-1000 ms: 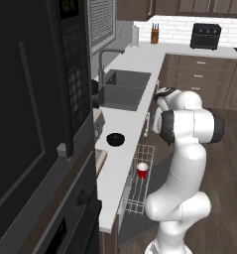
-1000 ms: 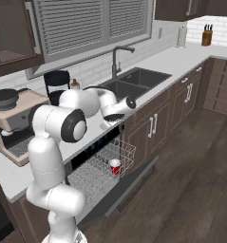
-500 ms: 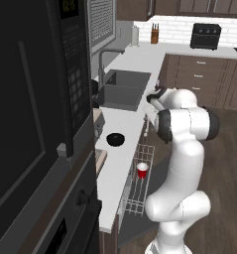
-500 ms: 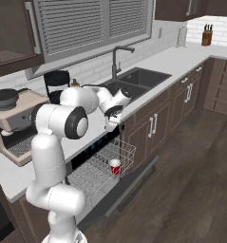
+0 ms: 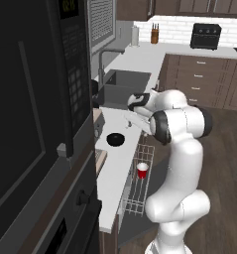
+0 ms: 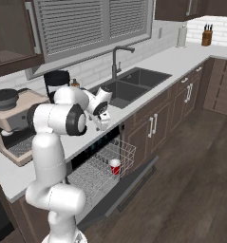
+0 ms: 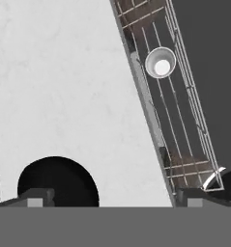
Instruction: Pick up the cup and bowl from the counter, place them in the dishwasher, and close the dishwasher door.
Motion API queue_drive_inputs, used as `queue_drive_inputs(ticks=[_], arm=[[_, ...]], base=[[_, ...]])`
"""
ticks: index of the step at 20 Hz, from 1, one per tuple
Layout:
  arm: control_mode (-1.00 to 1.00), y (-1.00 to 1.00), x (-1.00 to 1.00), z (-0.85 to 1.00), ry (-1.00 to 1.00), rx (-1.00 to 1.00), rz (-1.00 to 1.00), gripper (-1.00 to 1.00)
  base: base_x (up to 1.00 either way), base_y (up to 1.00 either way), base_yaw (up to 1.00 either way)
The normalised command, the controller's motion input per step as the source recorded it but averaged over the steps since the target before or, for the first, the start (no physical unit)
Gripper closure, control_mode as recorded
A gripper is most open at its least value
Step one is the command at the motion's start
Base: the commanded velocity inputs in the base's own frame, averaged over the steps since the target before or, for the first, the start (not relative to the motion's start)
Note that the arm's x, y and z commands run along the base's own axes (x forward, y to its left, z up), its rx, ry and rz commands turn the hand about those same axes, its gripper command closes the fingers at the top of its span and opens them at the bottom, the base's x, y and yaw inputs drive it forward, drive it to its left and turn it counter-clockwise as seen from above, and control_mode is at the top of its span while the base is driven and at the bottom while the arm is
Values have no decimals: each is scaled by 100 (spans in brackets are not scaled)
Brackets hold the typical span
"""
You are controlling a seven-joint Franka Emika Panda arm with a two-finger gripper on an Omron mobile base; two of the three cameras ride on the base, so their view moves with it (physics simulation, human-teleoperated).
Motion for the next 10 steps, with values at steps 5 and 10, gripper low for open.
queue_drive_inputs(ticks=[5,10], arm=[[-100,30,0,-28,0,-7,36,-100],[-100,1,1,-45,0,-3,32,-100]], base=[[0,0,0],[0,0,0]])
